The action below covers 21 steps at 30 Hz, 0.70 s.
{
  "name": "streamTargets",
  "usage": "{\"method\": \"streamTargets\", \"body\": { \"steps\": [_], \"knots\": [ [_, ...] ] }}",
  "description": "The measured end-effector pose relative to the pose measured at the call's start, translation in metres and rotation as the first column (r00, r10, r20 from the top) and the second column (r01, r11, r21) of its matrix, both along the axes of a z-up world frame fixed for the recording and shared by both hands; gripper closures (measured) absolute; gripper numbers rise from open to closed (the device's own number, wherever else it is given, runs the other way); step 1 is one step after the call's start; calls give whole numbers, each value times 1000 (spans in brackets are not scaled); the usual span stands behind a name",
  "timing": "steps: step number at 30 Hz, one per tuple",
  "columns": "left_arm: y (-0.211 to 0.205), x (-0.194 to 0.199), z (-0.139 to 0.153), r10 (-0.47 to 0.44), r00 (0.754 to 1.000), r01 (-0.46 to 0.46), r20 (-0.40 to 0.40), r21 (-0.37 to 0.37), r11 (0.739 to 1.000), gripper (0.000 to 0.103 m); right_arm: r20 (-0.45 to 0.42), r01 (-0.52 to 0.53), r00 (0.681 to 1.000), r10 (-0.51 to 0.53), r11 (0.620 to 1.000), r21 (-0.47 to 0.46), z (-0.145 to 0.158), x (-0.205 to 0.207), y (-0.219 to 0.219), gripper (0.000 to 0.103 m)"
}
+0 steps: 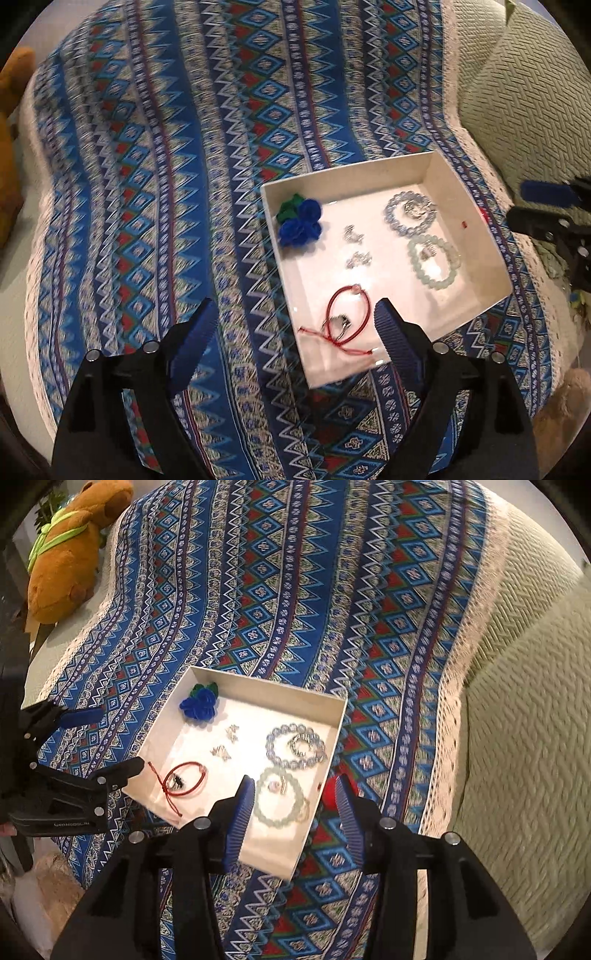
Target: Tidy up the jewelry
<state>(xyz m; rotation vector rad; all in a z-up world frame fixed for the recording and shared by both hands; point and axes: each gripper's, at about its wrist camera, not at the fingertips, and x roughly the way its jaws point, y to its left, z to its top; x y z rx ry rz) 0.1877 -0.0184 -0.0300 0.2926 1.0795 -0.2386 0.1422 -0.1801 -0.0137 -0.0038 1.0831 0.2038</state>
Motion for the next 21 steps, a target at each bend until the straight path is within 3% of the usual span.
{"method": "streamTargets", "body": {
  "steps": [3, 9, 17, 21],
  "knots": [
    [4, -10, -4, 42, 999, -42, 35, -1, 999, 14, 17, 23, 1000, -24, 999, 41, -5, -14, 0, 57],
    [9, -25, -8, 96, 995, -92, 42, -88, 992, 14, 39, 62, 997, -63, 998, 27, -14, -30, 2, 57],
    [14, -21, -4, 163, 981, -152, 109, -106, 983, 6, 88, 89, 992, -92, 995, 40, -8, -44, -2, 50],
    [12, -19, -8, 169, 982, -160, 81, -112, 981, 6, 88, 86, 992, -90, 995, 41, -11, -48, 0, 50]
  ]
}}
